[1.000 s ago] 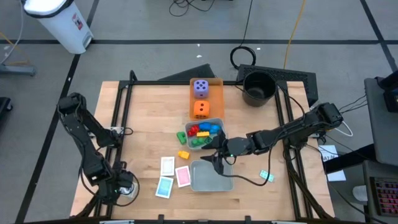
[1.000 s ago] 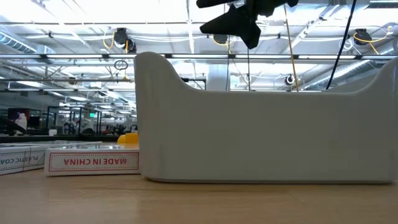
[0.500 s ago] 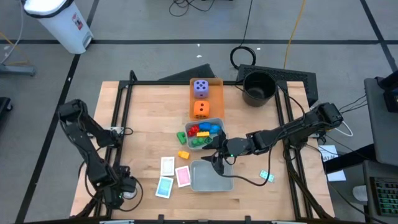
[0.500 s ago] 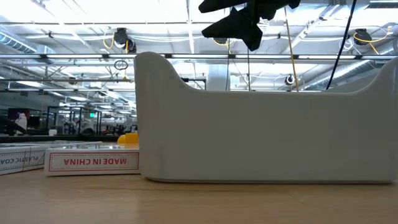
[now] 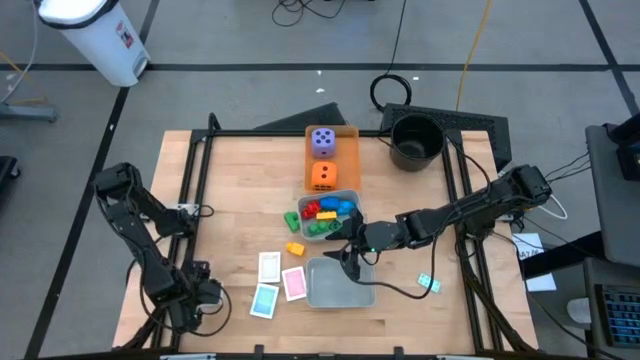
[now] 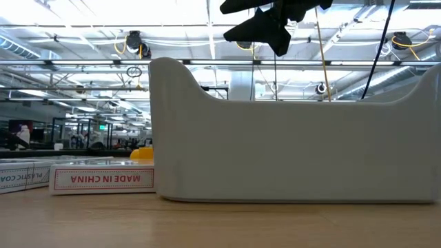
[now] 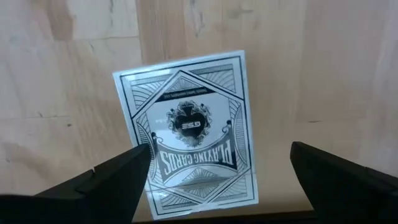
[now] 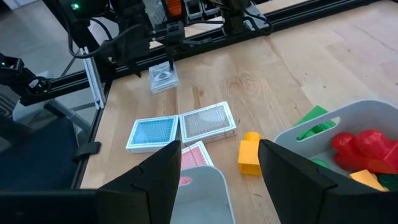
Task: Pick & Place Toys
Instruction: Put the white and black playing card pack into the bottom gray bin
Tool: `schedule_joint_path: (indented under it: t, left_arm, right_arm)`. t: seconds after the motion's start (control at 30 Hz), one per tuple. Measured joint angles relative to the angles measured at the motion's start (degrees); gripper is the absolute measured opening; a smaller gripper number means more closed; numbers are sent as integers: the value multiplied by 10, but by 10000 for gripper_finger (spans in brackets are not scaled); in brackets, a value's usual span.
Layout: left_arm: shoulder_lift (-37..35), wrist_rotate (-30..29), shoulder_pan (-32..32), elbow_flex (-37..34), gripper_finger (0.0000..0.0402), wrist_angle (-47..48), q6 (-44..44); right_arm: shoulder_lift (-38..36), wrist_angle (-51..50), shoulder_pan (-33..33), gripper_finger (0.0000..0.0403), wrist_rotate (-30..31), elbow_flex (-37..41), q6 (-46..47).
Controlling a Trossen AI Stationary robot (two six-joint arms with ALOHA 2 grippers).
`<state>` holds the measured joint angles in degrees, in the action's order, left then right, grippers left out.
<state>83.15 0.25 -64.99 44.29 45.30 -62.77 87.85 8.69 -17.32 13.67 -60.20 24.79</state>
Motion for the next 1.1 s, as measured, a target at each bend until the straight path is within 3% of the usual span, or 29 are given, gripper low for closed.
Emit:
schedule_joint_path:
  t: [0.37, 1.1]
  left_arm:
    - [0, -21, 0, -1, 395, 44, -46]
    - [54, -34, 0, 0, 395, -7, -58]
  right_arm:
    - [0, 0, 0, 210, 0, 0, 11]
    - [0, 0, 0, 210, 0, 0, 11]
